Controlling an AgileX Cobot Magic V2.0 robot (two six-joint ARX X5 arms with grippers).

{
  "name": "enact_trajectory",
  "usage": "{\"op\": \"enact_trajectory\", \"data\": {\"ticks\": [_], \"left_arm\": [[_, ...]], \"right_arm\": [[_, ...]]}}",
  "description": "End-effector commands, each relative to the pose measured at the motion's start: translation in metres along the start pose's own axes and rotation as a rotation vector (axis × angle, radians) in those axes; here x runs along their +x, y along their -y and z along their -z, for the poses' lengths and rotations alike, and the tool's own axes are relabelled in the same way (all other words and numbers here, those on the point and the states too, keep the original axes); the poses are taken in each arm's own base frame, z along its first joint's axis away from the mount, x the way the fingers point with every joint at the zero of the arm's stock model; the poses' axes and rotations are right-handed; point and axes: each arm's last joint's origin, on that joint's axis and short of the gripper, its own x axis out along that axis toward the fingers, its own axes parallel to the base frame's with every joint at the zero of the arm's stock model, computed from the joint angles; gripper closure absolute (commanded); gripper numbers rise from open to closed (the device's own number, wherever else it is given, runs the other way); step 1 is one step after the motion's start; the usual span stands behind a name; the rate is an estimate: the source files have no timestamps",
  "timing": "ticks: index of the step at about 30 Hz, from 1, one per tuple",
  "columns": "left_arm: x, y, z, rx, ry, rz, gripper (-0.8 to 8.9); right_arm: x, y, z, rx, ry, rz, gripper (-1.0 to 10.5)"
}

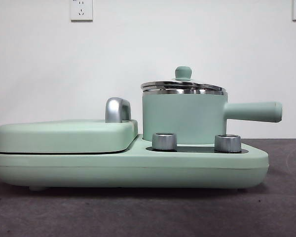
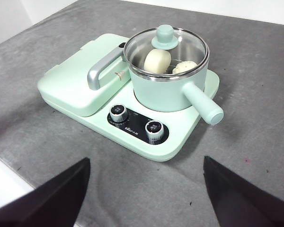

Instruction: Put the buns in a small steamer

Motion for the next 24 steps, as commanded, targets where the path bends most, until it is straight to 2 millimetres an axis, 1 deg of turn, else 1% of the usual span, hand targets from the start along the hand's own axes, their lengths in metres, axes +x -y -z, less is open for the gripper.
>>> {"op": "enact_trajectory", "data": {"ticks": [1,2,4,6,7,8,10,11,14,17,21,22,23,24], "left_arm": [[-0.050,0.013,0.005,0.002,0.096,0.006,2.50],[-0.076,0.018,0.013,0.010,0.135,0.004,2.50],[-0.112,0.026,0.036,0.017,0.170,0.002,2.50],[-0.137,0.032,0.066,0.014,0.172,0.000,2.50],[-0.146,0.034,0.084,0.002,0.167,-0.005,2.51],[-0.151,0.035,0.097,-0.010,0.166,-0.010,2.51],[-0.157,0.036,0.119,-0.048,0.171,-0.021,2.51],[-0.160,0.037,0.135,-0.076,0.178,-0.027,2.51],[-0.164,0.039,0.172,-0.135,0.214,-0.048,2.52],[-0.165,0.041,0.204,-0.161,0.271,-0.092,2.52],[-0.161,0.043,0.236,-0.211,0.325,-0.111,2.57],[-0.160,0.043,0.242,-0.224,0.332,-0.112,2.81],[-0.158,0.043,0.249,-0.231,0.338,-0.116,3.83],[-0.157,0.043,0.254,-0.231,0.340,-0.118,5.37]], "right_arm": [[-0.001,0.000,-0.002,0.001,0.012,-0.006,5.8],[-0.001,0.000,-0.002,0.001,0.013,-0.006,5.8],[-0.001,-0.001,-0.002,0.002,0.012,-0.020,5.8],[-0.001,-0.002,-0.002,0.001,0.010,-0.056,5.8],[-0.001,-0.002,-0.002,0.001,0.011,-0.070,5.8],[-0.001,-0.003,-0.002,0.001,0.010,-0.083,5.8],[-0.001,-0.003,-0.002,0.000,0.007,-0.106,5.8],[-0.001,-0.004,-0.002,0.000,0.006,-0.117,5.8],[-0.001,-0.005,-0.002,0.000,0.003,-0.148,5.8],[-0.001,-0.005,-0.003,-0.001,0.012,-0.165,5.8],[-0.002,-0.006,-0.007,0.029,0.052,-0.171,5.8],[-0.002,-0.006,-0.008,0.031,0.063,-0.172,5.8],[-0.002,-0.006,-0.010,0.030,0.075,-0.174,5.8],[-0.002,-0.006,-0.010,0.029,0.080,-0.175,6.0]]}}
